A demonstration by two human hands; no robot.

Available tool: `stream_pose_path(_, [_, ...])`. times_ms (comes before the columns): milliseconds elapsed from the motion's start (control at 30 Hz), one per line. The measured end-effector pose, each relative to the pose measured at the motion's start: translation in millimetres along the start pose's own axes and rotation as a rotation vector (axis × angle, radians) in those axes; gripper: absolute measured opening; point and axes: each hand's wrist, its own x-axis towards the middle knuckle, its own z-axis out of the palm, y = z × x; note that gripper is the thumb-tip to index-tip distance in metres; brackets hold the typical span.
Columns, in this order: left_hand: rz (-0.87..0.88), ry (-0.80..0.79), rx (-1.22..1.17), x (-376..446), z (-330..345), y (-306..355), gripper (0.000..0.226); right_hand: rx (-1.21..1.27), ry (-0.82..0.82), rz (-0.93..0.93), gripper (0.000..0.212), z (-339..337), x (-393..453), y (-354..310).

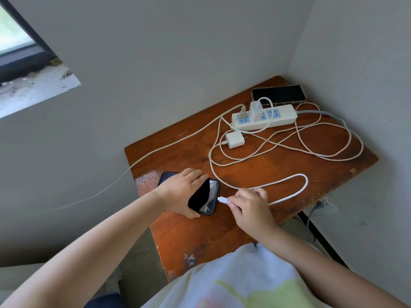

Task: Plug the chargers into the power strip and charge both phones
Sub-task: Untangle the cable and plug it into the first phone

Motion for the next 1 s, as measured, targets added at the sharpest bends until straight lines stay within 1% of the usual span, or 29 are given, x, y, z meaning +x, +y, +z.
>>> stream_pose_path(200, [0.013, -0.012, 0.009, -1, 1, 2, 0.094, -0.014, -0.007, -0.001, 0.014, -3, 0, -3])
stream_pose_path(433, [0.012, -0.034, 0.030, 1, 1, 3, 0.094, -0.033, -0.053, -0.036, 0.013, -8, 2, -5])
stream_pose_path(500, [0.008, -0.026, 0.030, 1, 0, 4, 0.095, -0.031, -0.087, -0.015, 0.011, -7, 2, -5])
stream_pose_path(567, [0.005, -0.011, 0.026, 1, 0, 6, 0.095, -0.007, -0.125, 0.027, 0.003, -6, 5, -2])
stream_pose_path(667, [-0.004, 0.010, 0.021, 0, 1, 8, 0.095, 0.022, -0.171, 0.074, 0.010, -6, 8, -1])
stream_pose_path(733, [-0.011, 0.014, 0.019, 1, 1, 9, 0.095, 0.009, -0.141, 0.049, 0.002, -7, 7, -3])
stream_pose_path(833, [0.011, -0.003, 0.034, 3, 0, 10, 0.094, -0.010, -0.109, 0.003, 0.012, -8, 6, -5])
stream_pose_path(1000, [0.024, -0.016, 0.031, 4, 0, 12, 0.092, -0.025, -0.139, -0.034, 0.013, -8, 6, -2])
